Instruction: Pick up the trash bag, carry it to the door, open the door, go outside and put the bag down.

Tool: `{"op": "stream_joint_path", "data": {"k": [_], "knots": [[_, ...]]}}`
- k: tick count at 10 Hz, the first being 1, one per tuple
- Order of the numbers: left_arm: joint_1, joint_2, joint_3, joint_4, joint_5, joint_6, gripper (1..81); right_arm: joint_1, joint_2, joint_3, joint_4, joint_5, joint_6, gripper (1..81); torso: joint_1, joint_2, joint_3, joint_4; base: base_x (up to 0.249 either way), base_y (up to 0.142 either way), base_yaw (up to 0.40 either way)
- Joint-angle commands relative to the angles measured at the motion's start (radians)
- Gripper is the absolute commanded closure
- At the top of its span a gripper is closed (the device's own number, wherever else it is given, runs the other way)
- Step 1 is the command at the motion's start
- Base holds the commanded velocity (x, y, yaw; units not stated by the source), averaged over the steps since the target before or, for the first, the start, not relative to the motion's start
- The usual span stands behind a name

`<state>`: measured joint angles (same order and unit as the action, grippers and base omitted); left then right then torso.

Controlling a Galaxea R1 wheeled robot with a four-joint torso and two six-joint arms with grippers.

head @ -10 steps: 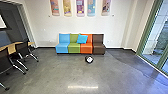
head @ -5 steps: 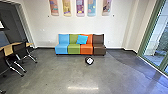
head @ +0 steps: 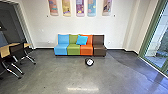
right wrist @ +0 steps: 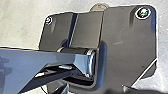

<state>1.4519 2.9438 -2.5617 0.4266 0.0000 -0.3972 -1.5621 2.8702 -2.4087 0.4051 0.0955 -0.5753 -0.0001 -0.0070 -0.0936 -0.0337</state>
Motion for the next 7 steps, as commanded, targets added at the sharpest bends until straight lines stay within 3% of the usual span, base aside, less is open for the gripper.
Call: {"op": "stream_joint_path", "data": {"k": [1, 7], "knots": [[-0.047, 0.000, 0.006, 0.009, 0.041, 0.001, 1.0, 0.036, -0.015, 0.005, 0.004, -0.068, -0.003, 1.0, 0.000, 0.000, 0.000, 0.000, 0.165, -0.075, 0.000], [-0.047, 0.000, 0.006, 0.011, 0.041, 0.003, 1.0, 0.036, -0.015, 0.004, 0.004, -0.068, -0.001, 1.0, 0.000, 0.000, 0.000, 0.000, 0.165, -0.075, 0.000]]}}
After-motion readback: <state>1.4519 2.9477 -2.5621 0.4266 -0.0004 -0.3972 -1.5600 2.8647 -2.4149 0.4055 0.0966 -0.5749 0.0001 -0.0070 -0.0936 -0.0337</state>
